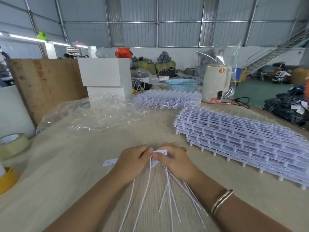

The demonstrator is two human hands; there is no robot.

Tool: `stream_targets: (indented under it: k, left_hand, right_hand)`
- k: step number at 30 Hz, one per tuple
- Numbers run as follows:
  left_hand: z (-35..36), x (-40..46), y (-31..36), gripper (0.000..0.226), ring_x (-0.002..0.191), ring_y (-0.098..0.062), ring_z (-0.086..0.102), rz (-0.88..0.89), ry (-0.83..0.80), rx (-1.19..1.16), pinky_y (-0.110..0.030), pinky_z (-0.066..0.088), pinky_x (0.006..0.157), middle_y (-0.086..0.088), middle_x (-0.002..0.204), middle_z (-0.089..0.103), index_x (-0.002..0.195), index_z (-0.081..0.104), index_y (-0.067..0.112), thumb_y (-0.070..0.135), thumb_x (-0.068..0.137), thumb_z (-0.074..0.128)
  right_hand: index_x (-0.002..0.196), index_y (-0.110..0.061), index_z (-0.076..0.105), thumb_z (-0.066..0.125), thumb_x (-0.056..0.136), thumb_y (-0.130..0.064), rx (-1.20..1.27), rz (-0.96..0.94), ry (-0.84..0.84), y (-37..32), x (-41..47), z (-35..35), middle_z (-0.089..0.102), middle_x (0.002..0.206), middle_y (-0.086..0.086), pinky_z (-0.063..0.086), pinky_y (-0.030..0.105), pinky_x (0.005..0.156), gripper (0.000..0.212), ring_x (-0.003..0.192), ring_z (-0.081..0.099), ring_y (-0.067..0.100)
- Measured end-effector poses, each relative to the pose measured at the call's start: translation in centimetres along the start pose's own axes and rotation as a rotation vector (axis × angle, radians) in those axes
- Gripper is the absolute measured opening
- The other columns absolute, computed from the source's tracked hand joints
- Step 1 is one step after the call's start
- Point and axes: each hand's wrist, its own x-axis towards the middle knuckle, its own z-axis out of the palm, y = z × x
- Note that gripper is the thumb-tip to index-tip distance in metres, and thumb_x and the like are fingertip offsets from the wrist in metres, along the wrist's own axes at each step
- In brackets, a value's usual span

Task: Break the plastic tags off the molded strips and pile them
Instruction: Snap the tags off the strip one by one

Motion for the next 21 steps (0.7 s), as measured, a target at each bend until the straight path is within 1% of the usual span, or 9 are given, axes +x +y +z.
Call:
stream_targets:
  k: [2, 6, 8, 10, 13, 15, 17, 19, 21]
  left_hand:
    - [0.0, 0.2, -0.1, 0.042, 0.050, -0.005, 0.037, -0.060, -0.016, -0.108, -0.021, 0.026, 0.052, 0.008, 0.049, 0.039, 0.056, 0.041, 0.024, 0.024, 0.097, 0.048]
    - [-0.1, 0.5, 0.4, 0.037, 0.054, -0.007, 0.038, -0.125, -0.015, -0.234, -0.020, 0.029, 0.055, 0.005, 0.056, 0.041, 0.061, 0.045, 0.017, 0.019, 0.098, 0.046]
    - [-0.6, 0.9, 0.4, 0.035, 0.053, -0.008, 0.040, -0.228, 0.061, -0.382, -0.020, 0.033, 0.056, 0.008, 0.052, 0.043, 0.064, 0.050, 0.015, 0.020, 0.098, 0.044]
    - [-1.5, 1.1, 0.2, 0.036, 0.051, -0.006, 0.043, -0.292, 0.150, -0.490, -0.011, 0.033, 0.049, 0.012, 0.045, 0.045, 0.064, 0.055, 0.017, 0.021, 0.098, 0.044]
    - [-1.8, 0.6, 0.1, 0.034, 0.053, -0.003, 0.045, -0.192, 0.147, -0.357, -0.013, 0.036, 0.056, 0.013, 0.048, 0.050, 0.066, 0.059, 0.017, 0.019, 0.097, 0.046]
    - [-1.1, 0.0, 0.1, 0.030, 0.057, -0.009, 0.046, -0.108, 0.091, -0.179, -0.027, 0.037, 0.064, 0.009, 0.055, 0.049, 0.072, 0.059, 0.010, 0.018, 0.097, 0.045]
    - [-0.5, -0.1, -0.1, 0.025, 0.063, -0.019, 0.048, -0.032, 0.067, -0.015, -0.035, 0.039, 0.066, 0.003, 0.061, 0.048, 0.078, 0.059, 0.007, 0.015, 0.096, 0.044]
    - [-0.4, 0.0, -0.5, 0.019, 0.068, -0.022, 0.051, 0.000, 0.069, 0.049, -0.037, 0.041, 0.069, 0.002, 0.065, 0.050, 0.083, 0.060, 0.008, 0.012, 0.095, 0.045]
    - [-0.5, 0.0, -0.6, 0.015, 0.073, -0.021, 0.054, -0.010, 0.051, 0.049, -0.035, 0.041, 0.070, 0.001, 0.074, 0.057, 0.092, 0.059, 0.013, 0.009, 0.093, 0.045]
  right_hand:
    - [0.060, -0.056, 0.060, 0.063, 0.088, -0.029, -0.008, -0.029, 0.047, -0.1, -0.1, 0.0, 0.056, 0.065, -0.029, 0.034, 0.055, 0.094, 0.039, 0.088, 0.052, 0.008]
    - [0.066, -0.050, 0.057, 0.061, 0.090, -0.023, -0.051, -0.105, 0.130, -0.4, -0.2, 0.4, 0.055, 0.065, -0.023, 0.034, 0.056, 0.091, 0.036, 0.084, 0.051, 0.005]
    - [0.071, -0.045, 0.057, 0.060, 0.091, -0.023, -0.039, -0.130, 0.179, -0.6, -0.2, 0.4, 0.055, 0.067, -0.021, 0.033, 0.053, 0.090, 0.030, 0.083, 0.052, 0.004]
    - [0.073, -0.042, 0.058, 0.058, 0.092, -0.025, 0.008, -0.104, 0.216, -0.5, -0.3, 0.2, 0.057, 0.071, -0.020, 0.031, 0.046, 0.091, 0.026, 0.085, 0.053, 0.003]
    - [0.071, -0.044, 0.053, 0.057, 0.092, -0.030, -0.015, -0.010, 0.197, -0.2, 0.0, 0.3, 0.055, 0.077, -0.019, 0.027, 0.041, 0.093, 0.026, 0.092, 0.051, 0.008]
    - [0.064, -0.045, 0.047, 0.057, 0.090, -0.035, -0.180, 0.031, 0.166, 0.1, 0.4, 0.5, 0.050, 0.078, -0.020, 0.019, 0.035, 0.084, 0.030, 0.093, 0.047, 0.006]
    - [0.065, -0.042, 0.050, 0.057, 0.088, -0.042, -0.318, 0.089, 0.138, 0.5, 0.6, 0.7, 0.046, 0.083, -0.019, 0.013, 0.031, 0.074, 0.024, 0.097, 0.041, 0.004]
    - [0.082, -0.040, 0.062, 0.058, 0.085, -0.049, -0.370, 0.167, 0.123, 1.0, 0.8, 0.8, 0.044, 0.092, -0.019, 0.011, 0.029, 0.072, 0.010, 0.100, 0.036, 0.003]
    - [0.101, -0.037, 0.063, 0.058, 0.084, -0.052, -0.409, 0.211, 0.115, 1.3, 0.9, 0.8, 0.044, 0.099, -0.019, 0.010, 0.028, 0.072, 0.023, 0.104, 0.034, 0.004]
